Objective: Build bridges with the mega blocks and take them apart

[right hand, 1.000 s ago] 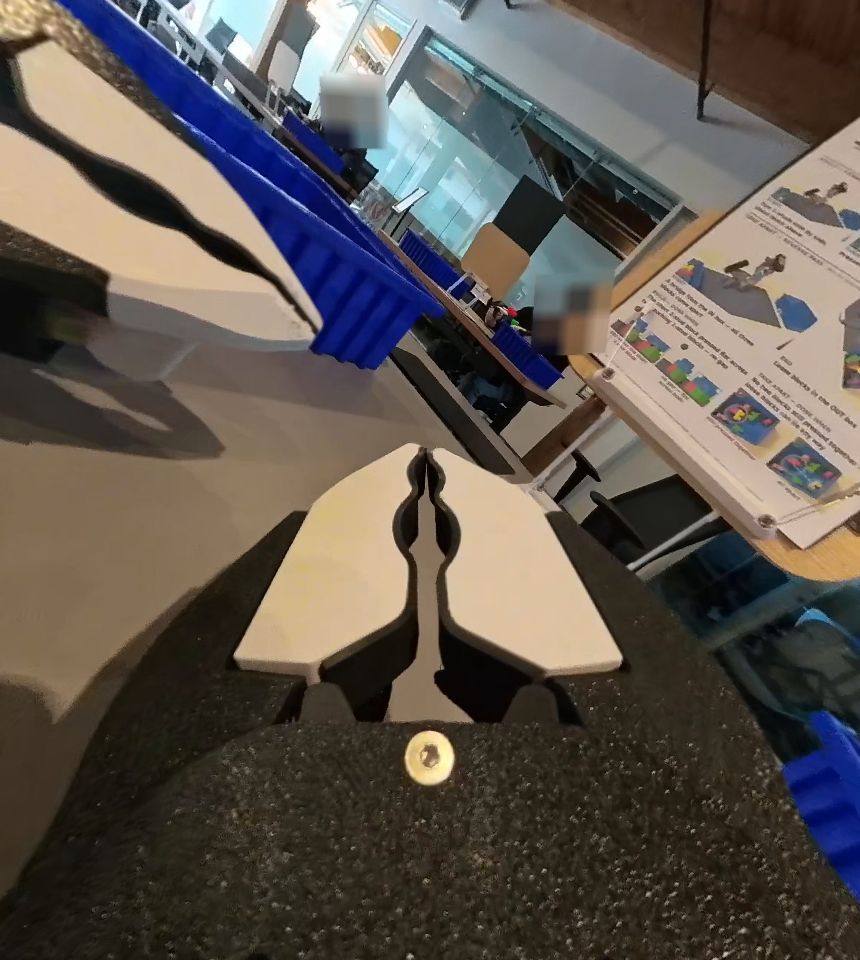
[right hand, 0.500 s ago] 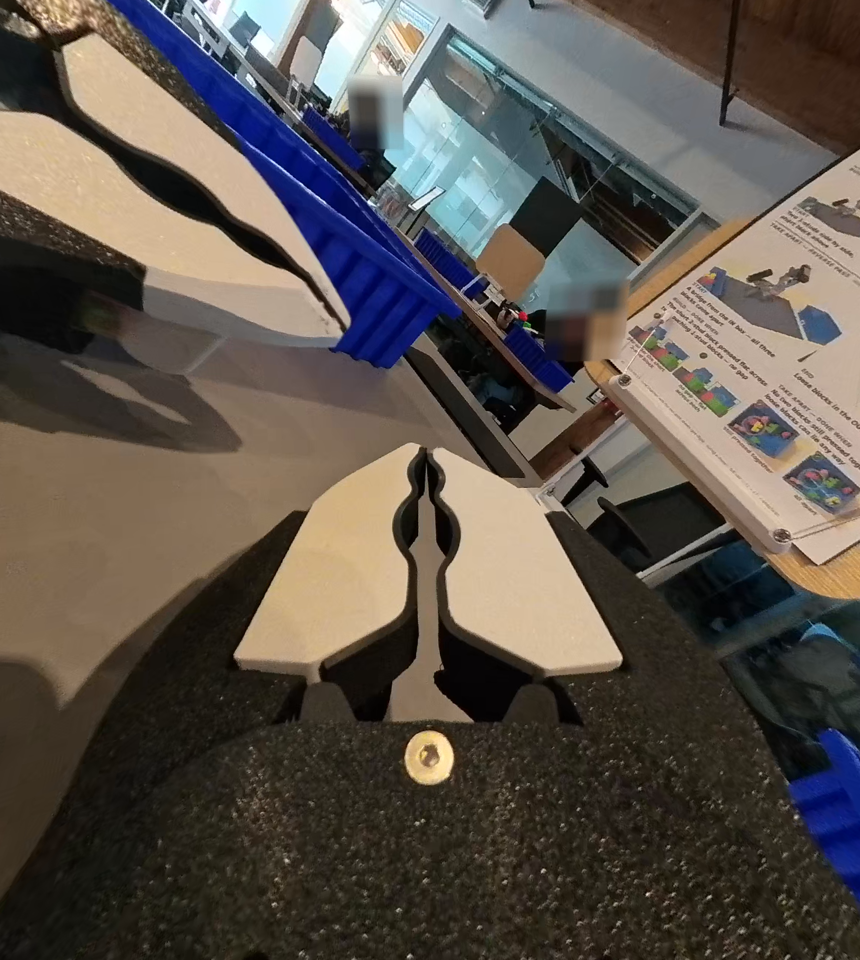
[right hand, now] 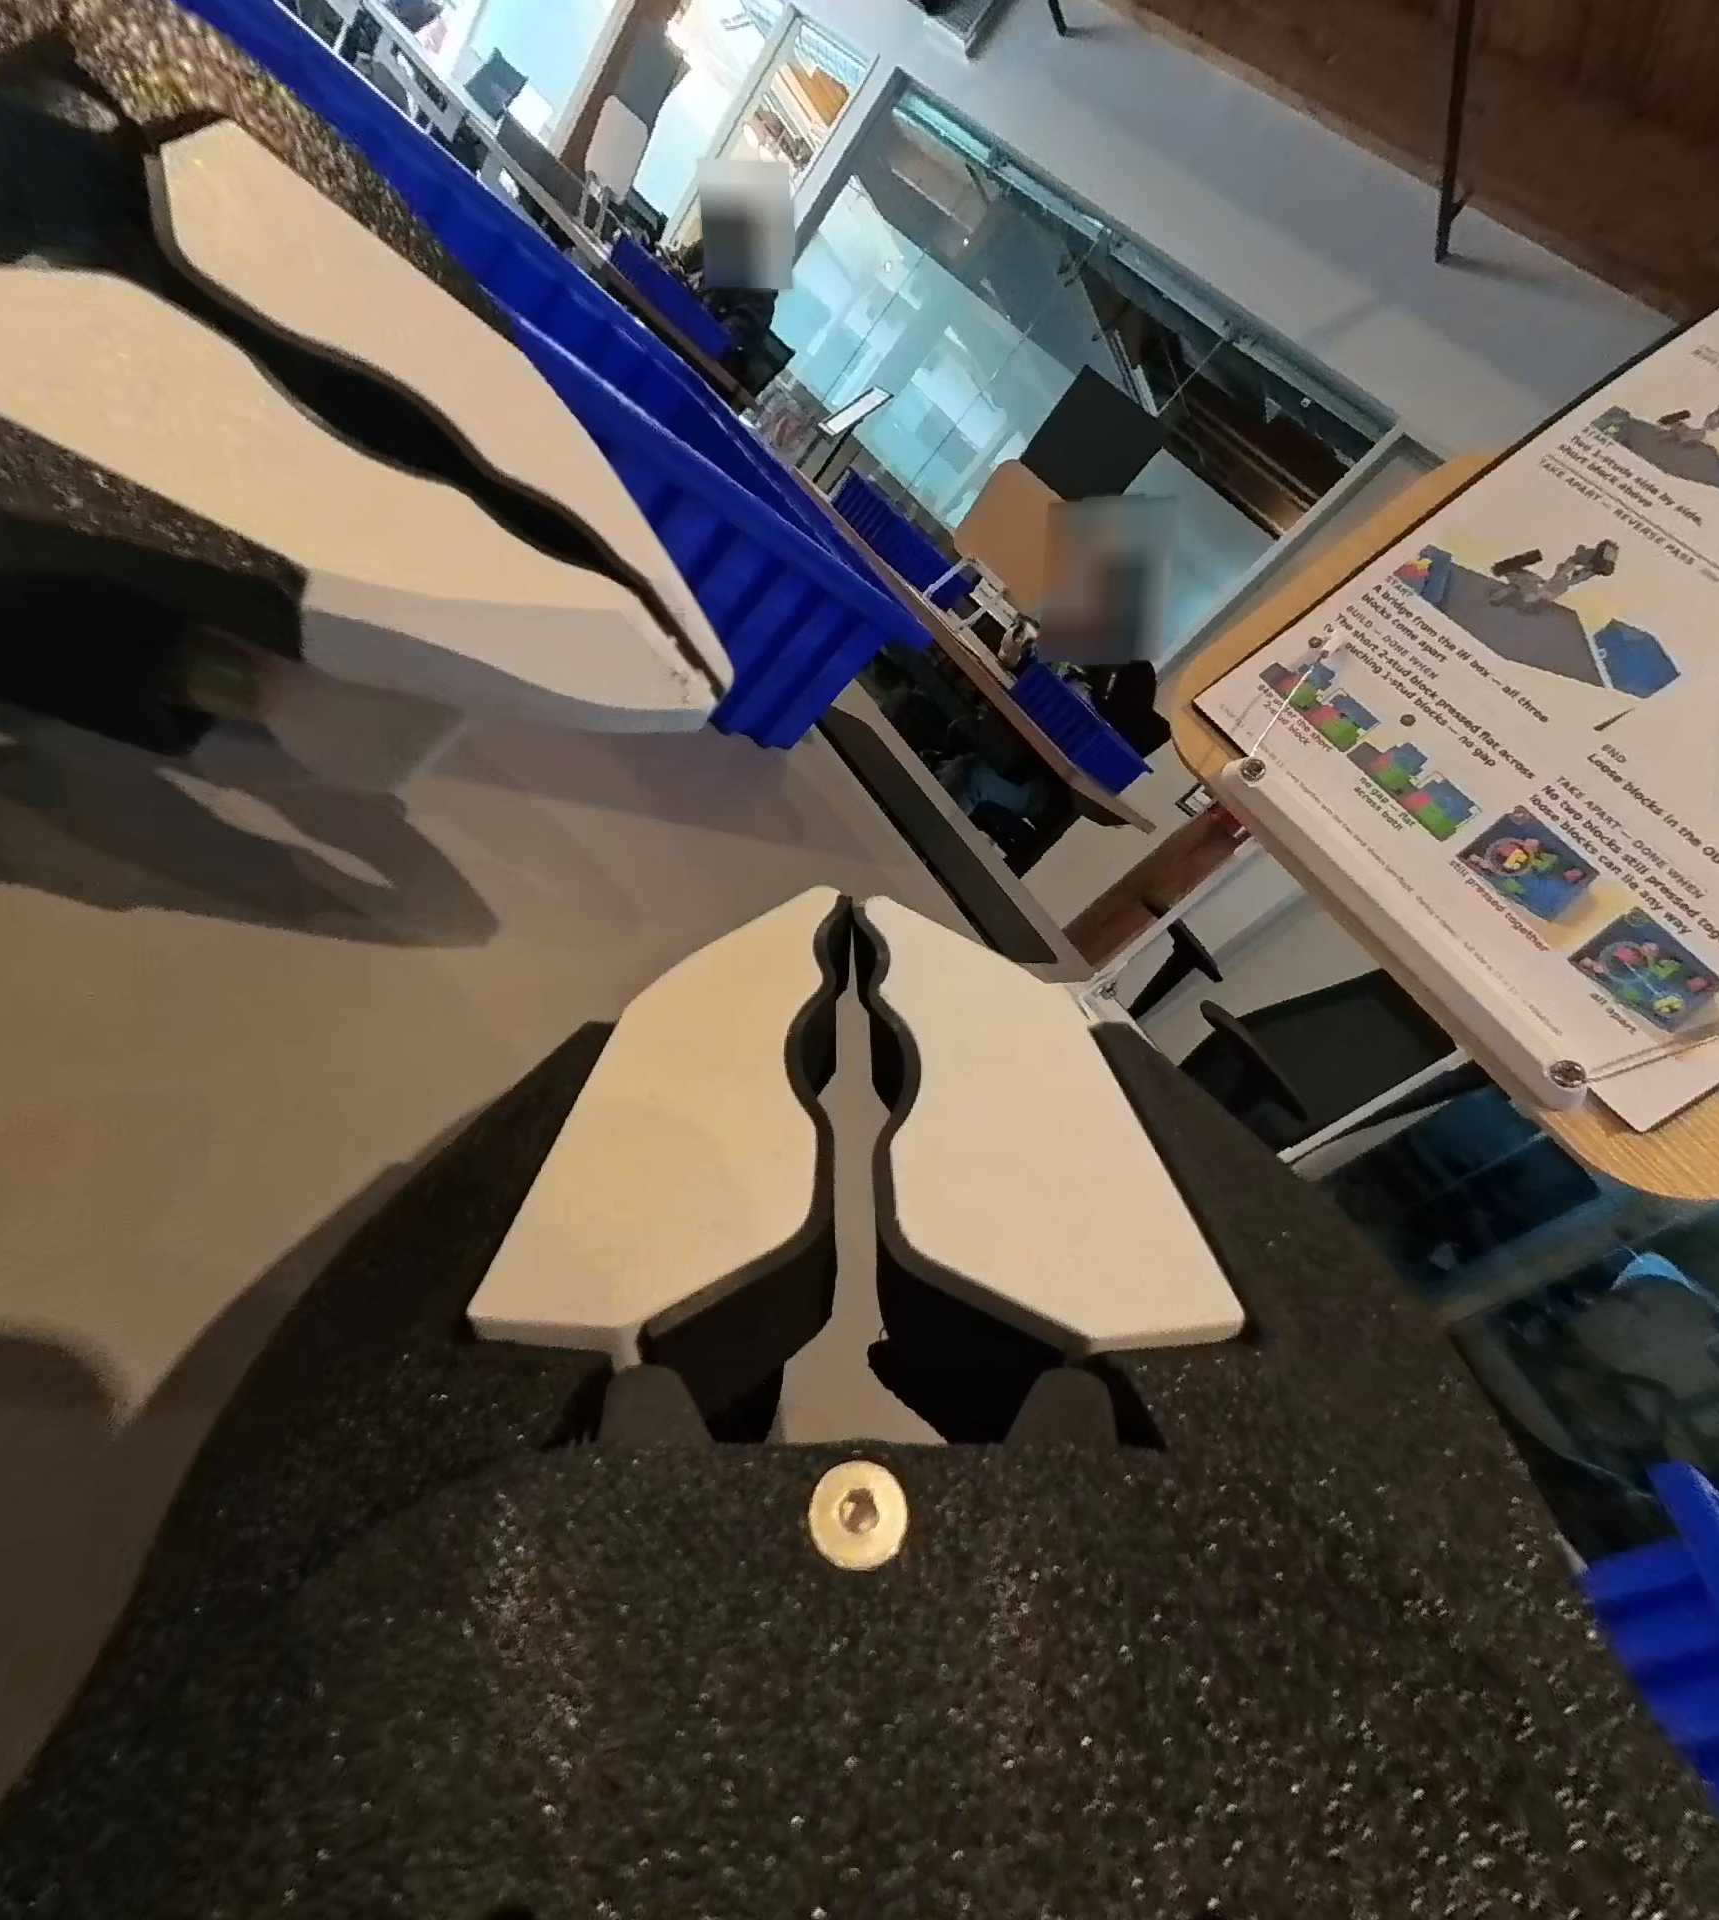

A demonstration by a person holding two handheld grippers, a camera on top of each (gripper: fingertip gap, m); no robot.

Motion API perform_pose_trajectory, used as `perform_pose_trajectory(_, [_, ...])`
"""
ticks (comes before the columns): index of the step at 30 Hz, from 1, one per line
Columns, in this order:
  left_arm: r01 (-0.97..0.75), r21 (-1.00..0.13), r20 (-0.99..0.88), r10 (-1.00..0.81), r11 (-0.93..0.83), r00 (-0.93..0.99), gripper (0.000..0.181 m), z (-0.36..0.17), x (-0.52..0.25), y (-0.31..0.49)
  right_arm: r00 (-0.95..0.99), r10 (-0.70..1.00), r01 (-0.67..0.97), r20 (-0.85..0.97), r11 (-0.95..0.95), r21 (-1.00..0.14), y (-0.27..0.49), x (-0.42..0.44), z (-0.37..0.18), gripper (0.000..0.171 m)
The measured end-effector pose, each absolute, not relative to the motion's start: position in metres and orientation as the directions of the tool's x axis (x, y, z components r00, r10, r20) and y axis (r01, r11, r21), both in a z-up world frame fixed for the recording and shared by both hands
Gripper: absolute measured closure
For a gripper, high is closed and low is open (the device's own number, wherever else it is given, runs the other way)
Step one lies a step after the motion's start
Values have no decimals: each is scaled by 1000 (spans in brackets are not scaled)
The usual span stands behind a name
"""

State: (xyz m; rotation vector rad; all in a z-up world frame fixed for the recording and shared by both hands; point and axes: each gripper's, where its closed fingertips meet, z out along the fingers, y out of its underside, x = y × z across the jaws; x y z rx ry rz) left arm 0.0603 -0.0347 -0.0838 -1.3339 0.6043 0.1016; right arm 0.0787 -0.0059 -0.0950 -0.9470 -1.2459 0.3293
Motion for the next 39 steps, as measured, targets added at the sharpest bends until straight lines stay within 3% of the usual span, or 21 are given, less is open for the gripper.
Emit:
perform_pose_trajectory(4, [-457,-863,-484,-91,217,871,181,-78,33,-28,327,679,268,657,600,-754,-8,76,-96,171])
perform_pose_trajectory(13, [-334,-908,-389,-215,252,896,181,-76,37,-23,375,636,359,675,571,-738,9,81,-102,171])
perform_pose_trajectory(21, [-306,-904,-403,-351,300,846,181,-77,59,-27,446,495,478,745,572,-666,30,92,-98,171])
perform_pose_trajectory(25, [-182,-933,-308,-425,312,851,181,-69,60,-34,478,464,503,746,551,-666,40,97,-96,171])
perform_pose_trajectory(30, [-123,-950,-243,-435,286,867,181,-67,52,-33,518,484,477,705,521,-708,47,98,-94,171])
perform_pose_trajectory(35, [-170,-938,-294,-434,302,851,181,-70,57,-31,475,513,440,715,566,-697,44,82,-76,171])
perform_pose_trajectory(39, [-137,-941,-270,-448,309,852,181,-67,56,-31,380,639,442,669,510,-738,33,47,-41,171])
